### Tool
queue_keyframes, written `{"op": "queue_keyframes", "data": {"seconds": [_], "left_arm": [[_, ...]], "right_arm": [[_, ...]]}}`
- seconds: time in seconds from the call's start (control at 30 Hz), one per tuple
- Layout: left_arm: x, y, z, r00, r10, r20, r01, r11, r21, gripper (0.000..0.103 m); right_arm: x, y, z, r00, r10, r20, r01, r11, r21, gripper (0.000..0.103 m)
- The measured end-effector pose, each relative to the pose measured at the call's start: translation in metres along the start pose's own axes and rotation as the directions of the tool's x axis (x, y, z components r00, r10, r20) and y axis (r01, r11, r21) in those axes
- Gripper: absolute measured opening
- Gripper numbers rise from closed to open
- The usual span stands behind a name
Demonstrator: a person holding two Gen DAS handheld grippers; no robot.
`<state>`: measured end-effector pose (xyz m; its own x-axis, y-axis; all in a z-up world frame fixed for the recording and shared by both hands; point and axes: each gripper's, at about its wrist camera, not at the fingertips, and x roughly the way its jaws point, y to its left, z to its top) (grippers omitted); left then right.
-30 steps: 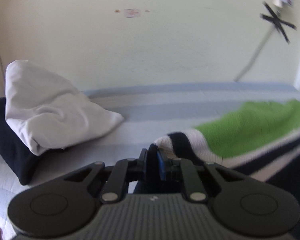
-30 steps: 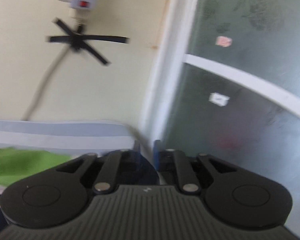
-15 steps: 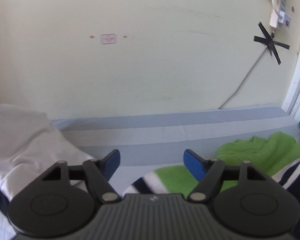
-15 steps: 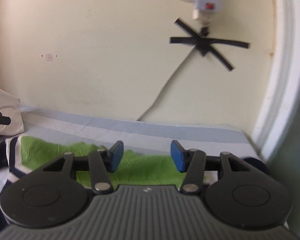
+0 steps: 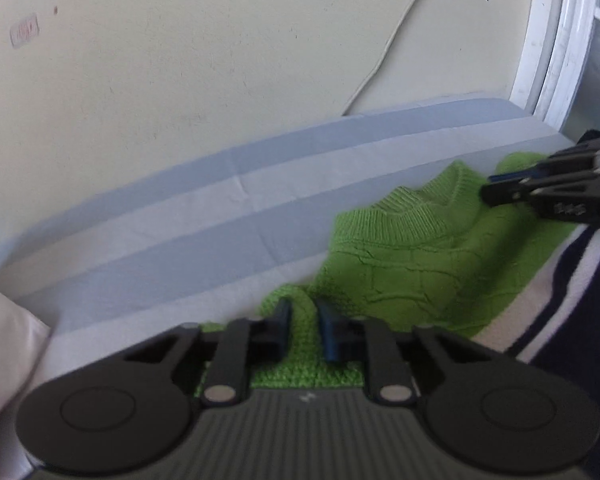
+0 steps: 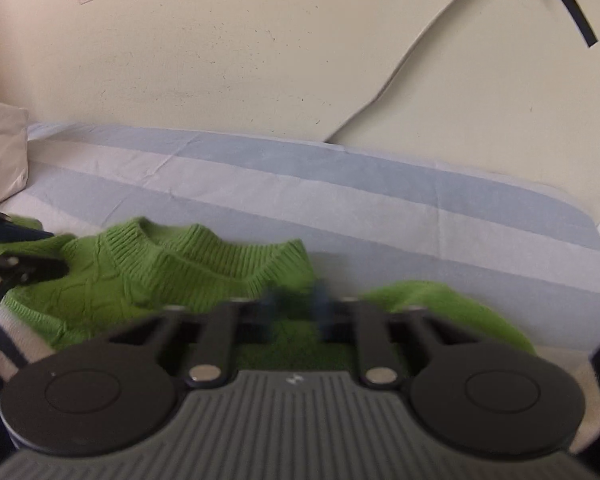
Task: Fold small clothes
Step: 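Open both tools and release the sweater lying flat, yoke up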
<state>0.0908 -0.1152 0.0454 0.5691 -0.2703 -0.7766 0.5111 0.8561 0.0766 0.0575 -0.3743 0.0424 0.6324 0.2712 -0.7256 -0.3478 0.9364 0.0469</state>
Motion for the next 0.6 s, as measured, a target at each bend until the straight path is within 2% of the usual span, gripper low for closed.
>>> {"op": "queue_keyframes", "data": {"seconds": [0.07, 0.13, 0.2, 0.27, 0.33, 0.37, 0.43, 0.47, 0.5, 0.53, 0.6], "left_arm": [[-0.001, 0.004, 0.007, 0.999, 0.030, 0.036, -0.030, 1.000, -0.004, 0.011], [-0.006, 0.012, 0.022, 0.992, 0.083, 0.094, -0.078, 0.995, -0.057, 0.010], [-0.007, 0.023, 0.036, 0.976, 0.142, 0.163, -0.122, 0.984, -0.128, 0.010], [0.002, 0.031, 0.045, 0.967, 0.183, 0.179, -0.145, 0.968, -0.203, 0.010], [0.024, 0.036, 0.050, 0.953, 0.271, 0.132, -0.234, 0.941, -0.243, 0.013], [0.036, 0.038, 0.050, 0.955, 0.284, 0.088, -0.257, 0.937, -0.238, 0.014], [0.047, 0.047, 0.041, 0.962, 0.272, -0.010, -0.266, 0.932, -0.246, 0.014], [0.042, 0.053, 0.033, 0.971, 0.239, -0.016, -0.234, 0.933, -0.273, 0.014], [0.030, 0.059, 0.023, 0.981, 0.196, 0.009, -0.184, 0.937, -0.298, 0.016], [0.016, 0.064, 0.013, 0.985, 0.169, 0.027, -0.153, 0.939, -0.308, 0.017], [-0.015, 0.067, -0.010, 0.988, 0.140, 0.068, -0.112, 0.945, -0.307, 0.032]], "right_arm": [[-0.014, -0.001, 0.000, 0.998, 0.009, 0.066, -0.008, 1.000, -0.013, 0.010], [-0.029, -0.010, 0.011, 0.987, 0.003, 0.160, -0.007, 1.000, 0.023, 0.010], [-0.045, -0.020, 0.026, 0.957, 0.000, 0.291, -0.029, 0.995, 0.094, 0.009], [-0.050, -0.022, 0.038, 0.924, -0.032, 0.381, -0.030, 0.987, 0.155, 0.009], [-0.031, -0.021, 0.045, 0.917, -0.087, 0.389, 0.006, 0.979, 0.203, 0.011], [-0.012, -0.017, 0.047, 0.927, -0.126, 0.355, 0.055, 0.978, 0.203, 0.019], [0.022, -0.011, 0.047, 0.967, -0.147, 0.209, 0.115, 0.981, 0.158, 0.020], [0.028, -0.014, 0.043, 0.979, -0.142, 0.149, 0.120, 0.982, 0.148, 0.021], [0.023, -0.016, 0.037, 0.981, -0.124, 0.149, 0.100, 0.982, 0.158, 0.021], [0.009, -0.020, 0.029, 0.979, -0.093, 0.181, 0.061, 0.983, 0.174, 0.021], [-0.034, -0.031, 0.008, 0.967, -0.035, 0.252, -0.019, 0.978, 0.206, 0.021]]}}
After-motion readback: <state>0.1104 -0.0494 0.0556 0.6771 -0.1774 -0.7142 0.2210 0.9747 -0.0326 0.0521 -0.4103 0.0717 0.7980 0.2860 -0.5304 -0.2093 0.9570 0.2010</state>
